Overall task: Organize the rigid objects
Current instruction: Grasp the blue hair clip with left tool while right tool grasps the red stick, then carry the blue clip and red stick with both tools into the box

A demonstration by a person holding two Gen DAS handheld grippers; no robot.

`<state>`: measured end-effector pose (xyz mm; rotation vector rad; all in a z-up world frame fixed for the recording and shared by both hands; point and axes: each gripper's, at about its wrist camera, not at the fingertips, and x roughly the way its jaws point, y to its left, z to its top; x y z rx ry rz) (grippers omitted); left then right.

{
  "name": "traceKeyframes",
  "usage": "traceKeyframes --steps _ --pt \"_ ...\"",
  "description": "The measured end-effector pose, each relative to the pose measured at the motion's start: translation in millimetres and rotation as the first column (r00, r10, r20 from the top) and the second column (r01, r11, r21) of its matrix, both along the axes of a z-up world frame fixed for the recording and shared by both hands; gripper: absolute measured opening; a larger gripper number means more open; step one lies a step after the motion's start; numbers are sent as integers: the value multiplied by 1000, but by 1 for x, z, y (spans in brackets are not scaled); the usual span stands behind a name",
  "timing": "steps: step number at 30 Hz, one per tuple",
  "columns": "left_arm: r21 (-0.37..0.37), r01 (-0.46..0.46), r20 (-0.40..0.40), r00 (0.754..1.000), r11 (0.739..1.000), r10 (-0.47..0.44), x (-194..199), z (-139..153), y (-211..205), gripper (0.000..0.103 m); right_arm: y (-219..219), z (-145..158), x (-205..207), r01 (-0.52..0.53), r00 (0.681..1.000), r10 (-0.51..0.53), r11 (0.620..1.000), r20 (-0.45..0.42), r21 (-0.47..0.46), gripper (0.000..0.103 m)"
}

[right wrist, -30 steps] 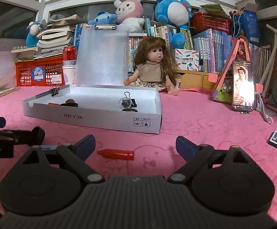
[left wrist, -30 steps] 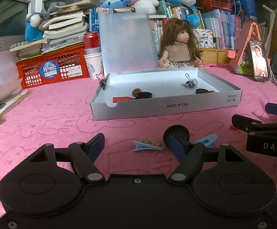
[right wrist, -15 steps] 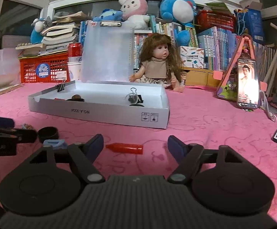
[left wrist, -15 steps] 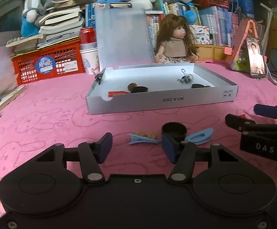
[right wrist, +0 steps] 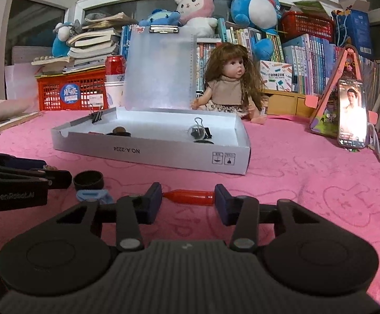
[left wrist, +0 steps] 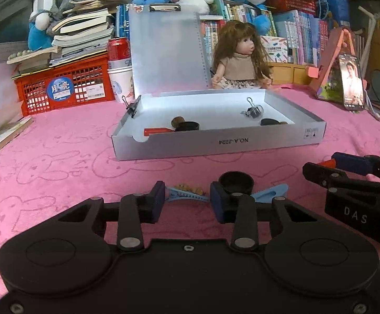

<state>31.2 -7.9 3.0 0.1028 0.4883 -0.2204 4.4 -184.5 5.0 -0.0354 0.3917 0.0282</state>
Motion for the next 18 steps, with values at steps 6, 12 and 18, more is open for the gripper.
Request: traceKeyframes --steps 6,12,18 --pt "-22 -25 4 1000 999 25 4 10 4 36 0 7 3 -5 1000 5 1000 6 11 49" --pt "-37 -52 -19 999 998 51 13 17 4 36 -1 12 7 2 1000 -2 1000 6 20 49" --pt "-55 -68 -27 997 996 67 26 28 4 36 -4 22 17 17 1000 -17 999 2 36 49"
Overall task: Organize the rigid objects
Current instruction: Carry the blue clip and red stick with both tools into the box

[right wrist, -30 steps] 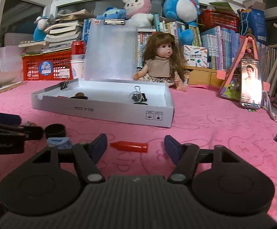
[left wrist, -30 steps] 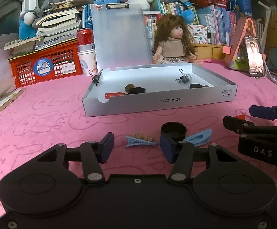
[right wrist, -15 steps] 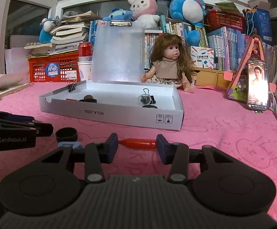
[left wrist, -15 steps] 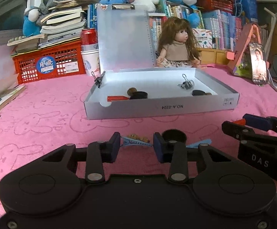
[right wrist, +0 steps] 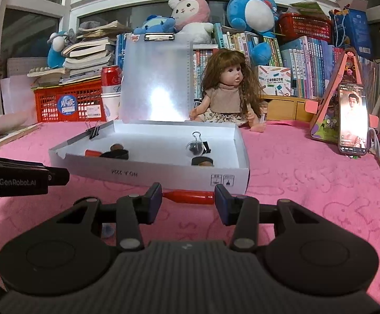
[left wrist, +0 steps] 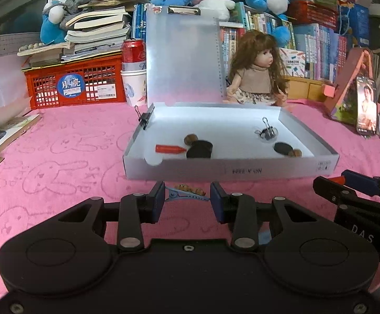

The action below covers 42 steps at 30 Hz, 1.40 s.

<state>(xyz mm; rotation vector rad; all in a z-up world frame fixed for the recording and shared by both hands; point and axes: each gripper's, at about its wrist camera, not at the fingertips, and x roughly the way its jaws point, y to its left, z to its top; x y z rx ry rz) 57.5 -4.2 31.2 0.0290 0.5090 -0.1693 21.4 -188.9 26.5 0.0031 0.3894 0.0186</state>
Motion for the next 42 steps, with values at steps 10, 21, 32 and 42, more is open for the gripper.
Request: traceKeyframes --steps 10,21,32,42 --pt "-19 -25 5 1000 1000 25 29 20 -2 36 -8 16 21 26 1000 -25 999 -4 19 49" --pt "-33 -26 -32 999 999 25 77 38 0 36 -25 35 59 26 999 -23 997 -35 77 49" --pt "-50 -71 -119 991 996 64 141 42 -7 36 -47 46 127 1 981 30 987 -191 161 49" --pt "-34 -96 -187 978 995 88 162 20 -9 36 -49 31 163 -9 944 65 985 -324 173 49"
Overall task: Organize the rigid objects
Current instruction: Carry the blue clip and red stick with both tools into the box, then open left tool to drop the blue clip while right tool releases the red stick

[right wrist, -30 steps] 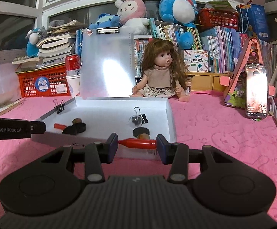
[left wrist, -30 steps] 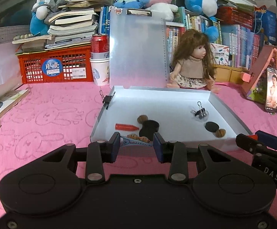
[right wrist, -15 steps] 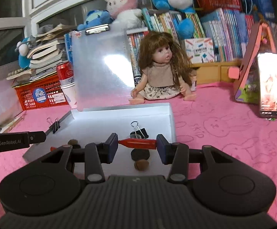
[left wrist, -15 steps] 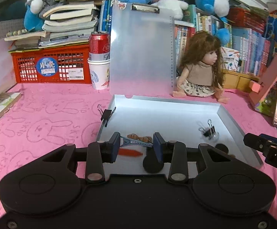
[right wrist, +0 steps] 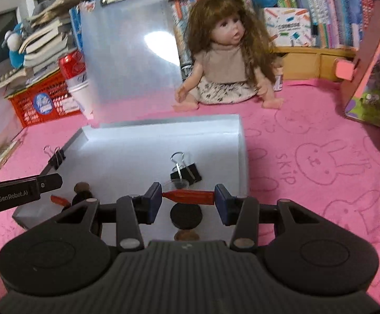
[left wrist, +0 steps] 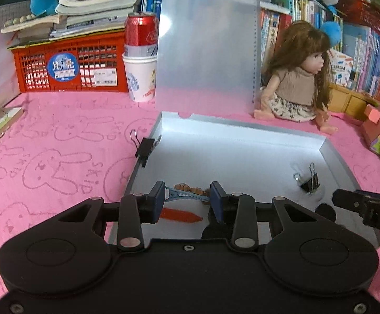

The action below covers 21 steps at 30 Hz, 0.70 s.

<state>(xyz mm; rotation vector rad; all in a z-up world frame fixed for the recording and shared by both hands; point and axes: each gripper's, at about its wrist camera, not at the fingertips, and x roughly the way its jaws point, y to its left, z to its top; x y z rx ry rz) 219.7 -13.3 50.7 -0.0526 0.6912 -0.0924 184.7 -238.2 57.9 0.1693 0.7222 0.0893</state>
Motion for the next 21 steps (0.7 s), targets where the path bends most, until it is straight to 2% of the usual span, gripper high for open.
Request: traceKeyframes --steps 11,21 --pt "2 -3 -43 999 1000 4 -6 -18 3 36 3 -12 10 -13 1000 12 1000 -23 -22 50" --pt "22 -11 -23 1000 1000 11 -1 -20 -2 36 4 -23 23 -25 999 24 999 -30 -27 50"
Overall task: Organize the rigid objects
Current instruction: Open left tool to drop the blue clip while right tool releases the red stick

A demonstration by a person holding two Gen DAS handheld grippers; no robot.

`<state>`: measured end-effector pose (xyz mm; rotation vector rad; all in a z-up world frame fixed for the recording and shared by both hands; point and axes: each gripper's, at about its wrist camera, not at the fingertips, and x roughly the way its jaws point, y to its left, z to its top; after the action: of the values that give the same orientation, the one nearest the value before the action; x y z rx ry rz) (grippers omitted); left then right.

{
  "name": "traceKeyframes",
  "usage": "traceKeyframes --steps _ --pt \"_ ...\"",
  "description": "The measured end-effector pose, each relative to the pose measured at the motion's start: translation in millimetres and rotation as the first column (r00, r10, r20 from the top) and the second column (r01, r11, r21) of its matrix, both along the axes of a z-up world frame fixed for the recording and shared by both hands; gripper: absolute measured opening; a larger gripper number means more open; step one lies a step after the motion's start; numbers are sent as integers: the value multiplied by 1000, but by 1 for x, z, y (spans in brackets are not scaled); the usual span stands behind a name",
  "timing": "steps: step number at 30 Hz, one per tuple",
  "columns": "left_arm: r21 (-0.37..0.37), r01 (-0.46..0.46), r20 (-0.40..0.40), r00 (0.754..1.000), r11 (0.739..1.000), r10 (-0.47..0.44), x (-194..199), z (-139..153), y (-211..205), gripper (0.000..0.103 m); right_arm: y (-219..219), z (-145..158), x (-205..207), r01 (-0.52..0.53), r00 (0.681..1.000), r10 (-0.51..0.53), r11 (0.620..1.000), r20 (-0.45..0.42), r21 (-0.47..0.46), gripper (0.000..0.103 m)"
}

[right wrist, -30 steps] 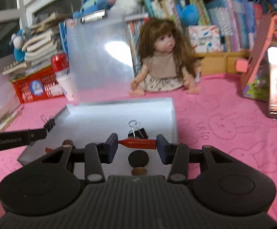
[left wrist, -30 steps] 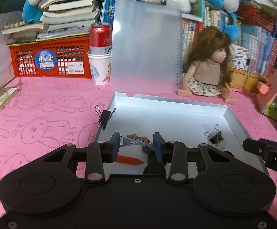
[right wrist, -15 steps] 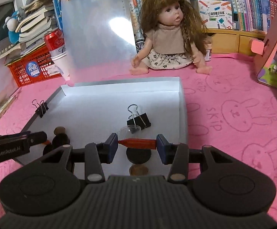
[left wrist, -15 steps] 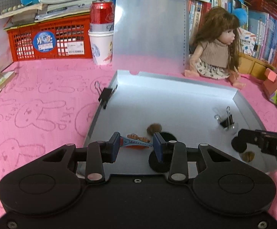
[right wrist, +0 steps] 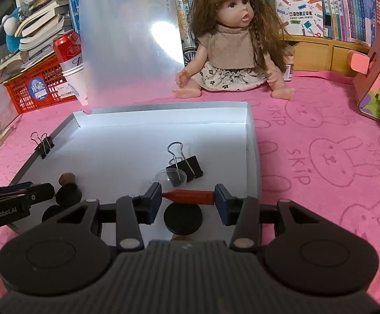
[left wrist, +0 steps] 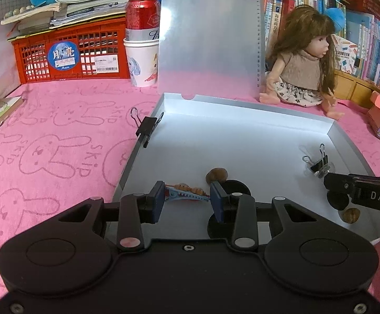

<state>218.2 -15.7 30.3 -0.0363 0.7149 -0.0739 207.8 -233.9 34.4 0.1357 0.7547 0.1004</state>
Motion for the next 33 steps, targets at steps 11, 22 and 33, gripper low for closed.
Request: traceKeyframes --steps 11,22,33 --pt "-6 -1 8 1000 1000 1 3 -2 -1 36 5 -2 3 2 1000 -2 1000 8 -14 53" --pt "7 -2 22 1000 1000 2 0 -3 -2 46 5 3 -1 -3 1000 3 1000 29 0 63" --pt "31 26 76 997 999 -28 -17 8 -1 74 7 14 -19 -19 997 19 1000 71 -4 74"
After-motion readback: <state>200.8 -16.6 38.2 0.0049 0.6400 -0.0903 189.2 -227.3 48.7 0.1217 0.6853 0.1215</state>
